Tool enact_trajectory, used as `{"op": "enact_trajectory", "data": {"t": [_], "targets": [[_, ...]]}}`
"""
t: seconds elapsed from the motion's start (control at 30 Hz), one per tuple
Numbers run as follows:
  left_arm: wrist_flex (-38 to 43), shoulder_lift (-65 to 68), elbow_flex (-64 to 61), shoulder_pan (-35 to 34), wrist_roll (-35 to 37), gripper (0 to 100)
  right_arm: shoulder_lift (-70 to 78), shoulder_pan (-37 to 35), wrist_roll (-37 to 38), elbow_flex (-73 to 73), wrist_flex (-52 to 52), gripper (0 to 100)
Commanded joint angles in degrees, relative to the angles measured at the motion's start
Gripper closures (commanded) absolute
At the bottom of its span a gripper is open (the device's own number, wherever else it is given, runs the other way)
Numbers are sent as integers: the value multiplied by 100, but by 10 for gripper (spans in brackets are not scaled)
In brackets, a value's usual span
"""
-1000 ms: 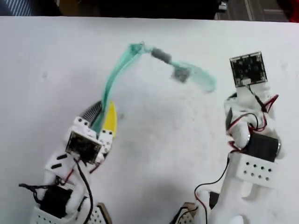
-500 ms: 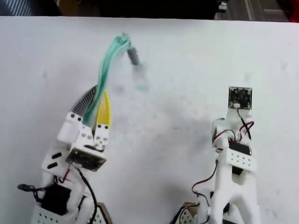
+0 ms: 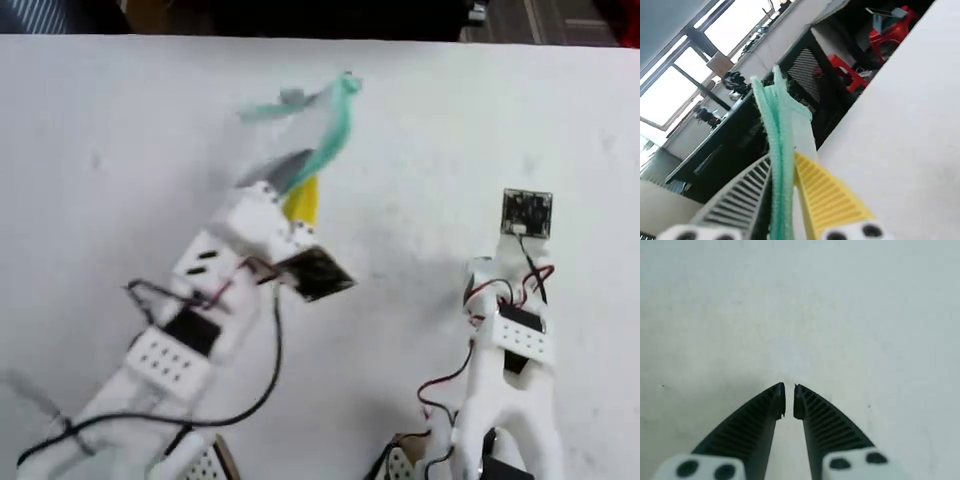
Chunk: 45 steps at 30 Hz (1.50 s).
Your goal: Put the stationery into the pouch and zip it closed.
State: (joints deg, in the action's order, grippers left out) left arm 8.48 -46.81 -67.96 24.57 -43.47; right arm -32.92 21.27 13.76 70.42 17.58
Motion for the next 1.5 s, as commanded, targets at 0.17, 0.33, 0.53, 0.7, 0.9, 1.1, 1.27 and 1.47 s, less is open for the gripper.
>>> {"op": "enact_trajectory", "data": {"t": [0.17, 0.33, 0.53, 0.7, 0.9, 1.1, 1.27, 1.47], "targets": [[800, 3943, 1442, 796, 396, 980, -4, 338, -457, -149, -303, 972], [747, 4637, 1495, 963, 1925, 924, -4, 312, -457, -141, -382, 971], [-1292, 3591, 1327, 1464, 3341, 807, -4, 312, -457, -141, -382, 970], [-3833, 2615, 2119, 1587, 4141, 743, -4, 312, -457, -141, -382, 968], [-5802, 1956, 2567, 1604, 4211, 736, 4, 312, -457, -132, -382, 968], [-6233, 1358, 2321, 1596, 4202, 725, 4, 312, -413, -79, -382, 968], [-6655, 1024, 2233, 1666, 4000, 713, 4, 312, -413, -62, -382, 968], [-4431, 1341, 1811, 1147, 3587, 733, -4, 224, -404, -44, -374, 967]]}}
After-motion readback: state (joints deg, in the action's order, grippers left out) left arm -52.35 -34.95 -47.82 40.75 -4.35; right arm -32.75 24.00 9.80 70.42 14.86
